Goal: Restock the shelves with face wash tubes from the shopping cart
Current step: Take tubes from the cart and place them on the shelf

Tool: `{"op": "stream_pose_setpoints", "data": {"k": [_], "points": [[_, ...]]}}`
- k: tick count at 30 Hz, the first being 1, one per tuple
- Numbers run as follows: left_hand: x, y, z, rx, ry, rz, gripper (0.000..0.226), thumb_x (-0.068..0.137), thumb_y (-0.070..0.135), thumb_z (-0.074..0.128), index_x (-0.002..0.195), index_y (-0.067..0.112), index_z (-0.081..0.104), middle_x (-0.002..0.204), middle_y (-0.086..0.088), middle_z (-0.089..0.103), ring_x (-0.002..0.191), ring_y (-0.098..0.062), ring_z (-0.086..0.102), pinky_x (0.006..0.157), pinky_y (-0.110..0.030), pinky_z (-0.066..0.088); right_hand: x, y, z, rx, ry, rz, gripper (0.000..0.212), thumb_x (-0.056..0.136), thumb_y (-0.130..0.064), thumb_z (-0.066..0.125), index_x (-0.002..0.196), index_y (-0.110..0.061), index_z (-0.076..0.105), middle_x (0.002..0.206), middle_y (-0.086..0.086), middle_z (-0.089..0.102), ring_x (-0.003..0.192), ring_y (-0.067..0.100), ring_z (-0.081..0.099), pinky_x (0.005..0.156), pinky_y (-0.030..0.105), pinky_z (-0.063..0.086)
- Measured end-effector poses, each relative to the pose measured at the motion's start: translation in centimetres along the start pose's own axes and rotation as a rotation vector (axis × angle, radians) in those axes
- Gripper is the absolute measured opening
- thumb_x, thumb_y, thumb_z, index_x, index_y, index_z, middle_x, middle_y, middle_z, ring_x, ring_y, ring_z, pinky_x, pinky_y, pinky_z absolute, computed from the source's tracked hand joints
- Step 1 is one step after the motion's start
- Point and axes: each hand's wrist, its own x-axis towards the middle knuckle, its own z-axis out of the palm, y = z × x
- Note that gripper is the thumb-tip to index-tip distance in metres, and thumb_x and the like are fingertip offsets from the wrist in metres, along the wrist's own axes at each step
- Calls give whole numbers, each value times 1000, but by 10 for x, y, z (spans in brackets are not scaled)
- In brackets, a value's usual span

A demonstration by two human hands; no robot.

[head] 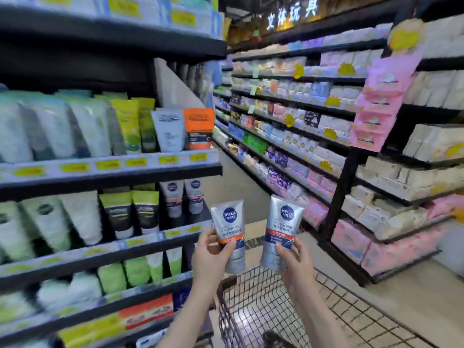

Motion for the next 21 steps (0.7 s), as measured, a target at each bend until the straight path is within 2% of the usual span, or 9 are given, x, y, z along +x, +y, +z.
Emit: {"op": "stream_pose_setpoints", "data": {"k": [3, 5, 7, 10, 12, 14, 18, 21], "points": [[18, -4, -39, 66, 77, 11, 28, 76, 8, 74, 91, 24, 57, 90, -4, 67, 80, -15, 62, 70, -22, 49, 8, 9, 32, -3, -66, 33, 43, 83, -3, 61, 124, -9, 47, 107, 15, 65, 93, 31, 64, 79, 38, 52], [29, -4, -62, 108, 126, 22, 30, 76, 8, 74, 87, 28, 54, 86, 0, 66, 78, -11, 61, 69, -18, 48, 14, 16, 50, 9, -91, 57, 36, 85, -2, 60, 119, -9, 49, 106, 16, 64, 93, 30, 63, 79, 37, 52], [42, -3, -82, 161, 158, 44, 32, 77, 9, 73, 85, 31, 51, 83, 10, 63, 77, -3, 59, 63, -11, 45, 22, 24, 67, 35, -96, 89, 29, 85, -1, 58, 112, -10, 51, 104, 14, 63, 87, 26, 63, 71, 32, 56], [62, -7, -103, 261, 178, 36, 32, 78, 14, 73, 86, 32, 48, 85, 14, 62, 78, -2, 59, 65, -19, 46, 35, 36, 87, 74, -81, 113, 31, 85, -2, 59, 113, -11, 49, 100, 9, 62, 83, 20, 62, 61, 23, 57], [76, -10, -111, 318, 186, 9, 29, 77, 18, 74, 90, 27, 49, 86, 9, 63, 80, -10, 62, 72, -31, 50, 42, 43, 96, 78, -75, 113, 34, 85, -3, 59, 115, -11, 47, 101, 8, 62, 85, 20, 62, 61, 25, 56], [89, -14, -116, 373, 199, 7, 30, 77, 20, 75, 94, 22, 50, 86, 7, 63, 81, -13, 62, 74, -31, 49, 48, 48, 102, 84, -59, 113, 36, 84, -4, 60, 117, -12, 47, 105, 10, 62, 88, 22, 62, 65, 27, 58], [109, -19, -114, 405, 201, 71, 29, 77, 22, 74, 94, 22, 51, 86, 9, 66, 78, -9, 63, 68, -27, 49, 57, 54, 105, 106, -1, 125, 45, 84, -2, 60, 126, -10, 45, 106, 13, 63, 89, 26, 62, 78, 36, 54], [123, -25, -104, 477, 215, 109, 31, 76, 26, 74, 98, 21, 52, 89, 7, 66, 82, -14, 64, 70, -35, 54, 63, 56, 100, 95, 26, 120, 55, 83, -1, 61, 134, -6, 41, 103, 13, 63, 87, 26, 63, 71, 36, 57]]}}
